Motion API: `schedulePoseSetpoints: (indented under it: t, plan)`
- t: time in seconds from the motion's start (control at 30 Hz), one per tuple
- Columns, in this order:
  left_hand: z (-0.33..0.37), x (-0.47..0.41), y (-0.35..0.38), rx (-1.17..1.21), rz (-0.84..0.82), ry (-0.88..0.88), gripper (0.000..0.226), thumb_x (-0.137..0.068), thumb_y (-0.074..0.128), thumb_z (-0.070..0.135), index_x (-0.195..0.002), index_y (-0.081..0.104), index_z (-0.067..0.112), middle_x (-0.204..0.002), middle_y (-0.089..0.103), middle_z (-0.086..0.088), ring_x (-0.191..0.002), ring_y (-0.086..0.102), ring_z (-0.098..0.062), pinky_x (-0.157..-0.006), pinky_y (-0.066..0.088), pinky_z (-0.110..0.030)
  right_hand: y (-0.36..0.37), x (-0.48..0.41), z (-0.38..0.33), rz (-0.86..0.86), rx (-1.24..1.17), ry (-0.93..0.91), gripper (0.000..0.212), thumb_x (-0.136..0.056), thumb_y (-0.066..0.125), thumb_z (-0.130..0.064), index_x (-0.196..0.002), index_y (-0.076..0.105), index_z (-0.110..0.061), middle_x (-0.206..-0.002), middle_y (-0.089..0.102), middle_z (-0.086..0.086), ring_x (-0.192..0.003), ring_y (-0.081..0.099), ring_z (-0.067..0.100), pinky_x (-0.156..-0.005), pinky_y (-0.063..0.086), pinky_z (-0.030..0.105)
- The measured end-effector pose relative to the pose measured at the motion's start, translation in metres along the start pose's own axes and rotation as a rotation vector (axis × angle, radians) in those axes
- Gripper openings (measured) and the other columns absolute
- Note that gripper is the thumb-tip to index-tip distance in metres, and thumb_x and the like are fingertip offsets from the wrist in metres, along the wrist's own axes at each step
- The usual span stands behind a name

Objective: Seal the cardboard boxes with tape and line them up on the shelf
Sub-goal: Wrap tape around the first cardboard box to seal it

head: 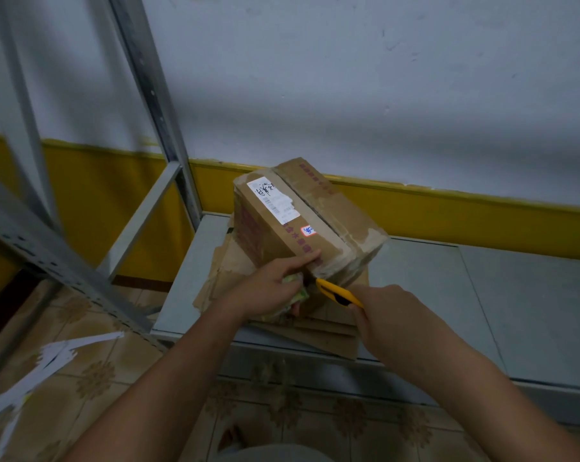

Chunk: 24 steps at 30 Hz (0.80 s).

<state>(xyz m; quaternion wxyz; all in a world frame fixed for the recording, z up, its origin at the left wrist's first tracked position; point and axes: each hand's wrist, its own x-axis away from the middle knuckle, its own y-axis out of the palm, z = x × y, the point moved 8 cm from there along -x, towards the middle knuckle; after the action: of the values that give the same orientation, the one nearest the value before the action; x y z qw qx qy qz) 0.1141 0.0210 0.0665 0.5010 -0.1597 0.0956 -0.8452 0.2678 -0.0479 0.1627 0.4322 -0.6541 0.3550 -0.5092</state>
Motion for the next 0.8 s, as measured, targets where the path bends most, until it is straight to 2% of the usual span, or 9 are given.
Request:
schedulePoseSetpoints:
  t: [0.1,0.2,0.33,0.4,0.5,0.6,0.67,0.73,0.8]
  plan:
    - [-0.001,0.000,-0.001,0.011,0.013,-0.013,0.062,-0.106,0.047,0.003,-0.157,0.048,0.038,-0.145,0.058,0.007,-0.081,0.074,-0.036,-0.080,0.065,-0.048,0.000,0.000,0.000,0.013,-0.002,0.003,0.021,-0.110,0.039,-0.033,-0.114,0.056,-0.021,-0.088,0.051,-0.002,-0.078,0.056,0.020,-0.071,0.048,0.033]
    - [0.000,0.001,-0.001,-0.007,0.009,-0.022,0.067,-0.103,0.045,-0.001,-0.155,0.049,0.041,-0.144,0.059,0.004,-0.079,0.074,-0.033,-0.081,0.065,-0.046,0.004,0.004,0.005,0.019,-0.003,0.011,0.024,-0.111,0.036,-0.035,-0.116,0.055,-0.023,-0.089,0.054,-0.002,-0.073,0.053,0.017,-0.061,0.042,0.029]
    - [0.001,0.001,-0.001,-0.014,0.010,-0.012,0.070,-0.101,0.044,-0.003,-0.157,0.047,0.039,-0.141,0.062,0.000,-0.078,0.075,-0.033,-0.081,0.064,-0.047,0.008,0.000,0.001,0.027,-0.007,0.007,0.024,-0.111,0.036,-0.034,-0.118,0.055,-0.021,-0.092,0.054,-0.001,-0.079,0.058,0.020,-0.072,0.050,0.033]
    - [-0.001,0.001,-0.004,-0.008,0.021,-0.016,0.070,-0.100,0.044,-0.004,-0.156,0.049,0.039,-0.136,0.065,0.001,-0.080,0.074,-0.034,-0.078,0.064,-0.044,0.009,0.003,0.002,0.042,-0.024,0.000,0.024,-0.111,0.034,-0.036,-0.116,0.054,-0.024,-0.087,0.052,-0.005,-0.074,0.055,0.015,-0.068,0.048,0.030]
    - [-0.001,0.003,-0.003,-0.016,-0.006,-0.014,0.069,-0.102,0.047,-0.001,-0.156,0.048,0.043,-0.141,0.063,0.003,-0.086,0.074,-0.037,-0.076,0.064,-0.039,0.012,0.014,0.012,0.062,-0.051,0.017,0.021,-0.111,0.034,-0.038,-0.110,0.052,-0.028,-0.078,0.046,-0.010,-0.063,0.047,0.008,-0.055,0.035,0.025]
    - [0.000,0.001,-0.002,-0.009,-0.027,-0.009,0.070,-0.102,0.046,-0.003,-0.156,0.048,0.042,-0.146,0.061,0.001,-0.096,0.072,-0.042,-0.076,0.064,-0.039,0.013,0.021,0.020,0.086,-0.126,0.015,0.021,-0.110,0.034,-0.040,-0.109,0.053,-0.029,-0.080,0.055,-0.007,-0.064,0.052,0.011,-0.056,0.039,0.026]
    - [0.002,0.001,-0.003,-0.008,-0.026,-0.009,0.072,-0.101,0.045,-0.006,-0.156,0.049,0.040,-0.145,0.061,-0.009,-0.100,0.071,-0.046,-0.078,0.064,-0.041,0.013,0.028,0.025,0.108,-0.174,0.006,0.019,-0.109,0.035,-0.042,-0.109,0.052,-0.033,-0.079,0.059,-0.005,-0.063,0.055,0.012,-0.055,0.040,0.027]
    - [0.001,0.000,-0.005,-0.014,-0.026,-0.015,0.072,-0.100,0.044,-0.007,-0.156,0.048,0.038,-0.143,0.060,-0.020,-0.095,0.071,-0.047,-0.076,0.064,-0.041,0.011,0.039,0.030,0.141,-0.232,-0.016,0.012,-0.107,0.039,-0.043,-0.109,0.049,-0.039,-0.072,0.059,-0.005,-0.056,0.054,0.013,-0.050,0.039,0.026]
    - [0.002,0.000,-0.007,-0.014,-0.017,-0.021,0.073,-0.100,0.045,-0.008,-0.157,0.047,0.035,-0.141,0.059,-0.013,-0.092,0.071,-0.047,-0.076,0.065,-0.045,0.006,0.050,0.036,0.197,-0.277,-0.048,0.007,-0.105,0.044,-0.042,-0.105,0.047,-0.048,-0.063,0.056,-0.007,-0.051,0.053,0.013,-0.046,0.038,0.025]
